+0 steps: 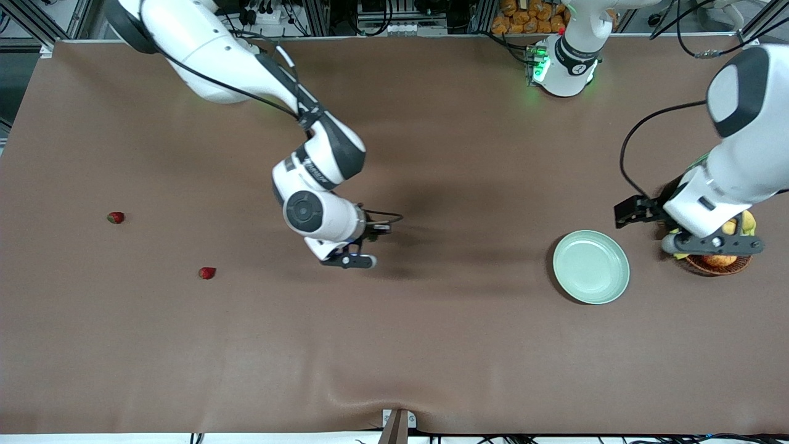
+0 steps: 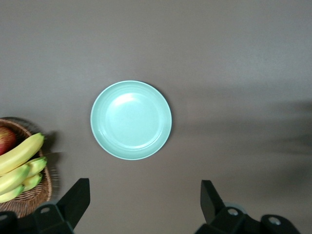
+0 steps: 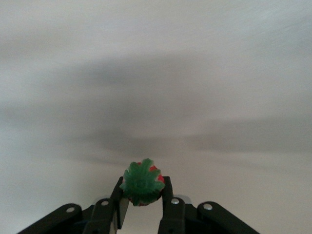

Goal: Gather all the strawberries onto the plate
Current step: 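Carry the strawberry with the right gripper while the left gripper approaches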

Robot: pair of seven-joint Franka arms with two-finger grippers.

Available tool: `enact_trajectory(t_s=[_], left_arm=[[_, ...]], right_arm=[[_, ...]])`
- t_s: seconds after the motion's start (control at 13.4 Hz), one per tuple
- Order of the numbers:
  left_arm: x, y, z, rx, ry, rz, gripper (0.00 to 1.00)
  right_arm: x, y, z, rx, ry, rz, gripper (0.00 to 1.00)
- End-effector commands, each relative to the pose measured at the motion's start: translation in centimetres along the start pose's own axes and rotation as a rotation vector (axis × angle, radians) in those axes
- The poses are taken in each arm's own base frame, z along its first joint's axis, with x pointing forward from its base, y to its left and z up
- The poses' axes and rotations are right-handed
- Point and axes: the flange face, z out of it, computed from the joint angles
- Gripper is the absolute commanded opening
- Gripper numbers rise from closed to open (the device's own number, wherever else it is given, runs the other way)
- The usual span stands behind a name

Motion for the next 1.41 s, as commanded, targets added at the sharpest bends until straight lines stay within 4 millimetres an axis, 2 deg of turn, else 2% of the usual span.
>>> enact_trajectory(t_s=[0.0, 0.3, 0.45, 0.6, 0.74, 0.89, 1.12, 1.19, 1.27, 1.34], left_arm=[[0.5, 1.1, 0.6, -0.011, 0.007, 0.002, 1.00], [1.3, 0.8, 2.5, -0.018, -0.009, -0.006, 1.00], [1.7, 1.1, 4.3, -0.023, -0.034, -0.002, 1.00], [2.1, 2.5, 5.5, -0.029, -0.032, -0.004, 1.00], [2.3, 4.9, 7.2, -0.028, -0.045, -0.024, 1.00], [2.5, 6.6, 8.5, -0.028, -0.047, -0.019, 1.00], [2.4, 8.6, 12.2, -0.030, -0.053, -0.013, 1.00], [2.4, 9.2, 13.3, -0.030, -0.051, -0.028, 1.00], [1.9, 10.5, 14.1, -0.026, -0.059, -0.049, 1.00], [1.6, 11.8, 14.3, -0.019, -0.057, -0.069, 1.00]], right_arm=[[0.3, -3.5, 2.7, 0.116, 0.004, 0.106, 0.00], [-1.4, -7.6, 6.5, 0.264, -0.007, 0.258, 0.00], [-1.7, -8.5, 7.8, 0.295, -0.003, 0.385, 0.00], [-1.6, -8.7, 8.9, 0.305, -0.017, 0.519, 0.00], [-1.4, -8.5, 8.9, 0.303, -0.032, 0.644, 0.00], [-1.3, -8.4, 9.0, 0.300, -0.040, 0.696, 0.00], [0.8, -6.4, 9.6, 0.288, -0.019, 0.721, 0.00], [1.5, -5.7, 9.6, 0.282, -0.001, 0.729, 0.10], [1.7, -5.4, 10.1, 0.275, -0.003, 0.734, 0.12], [1.7, -5.4, 10.1, 0.275, -0.003, 0.737, 0.27]])
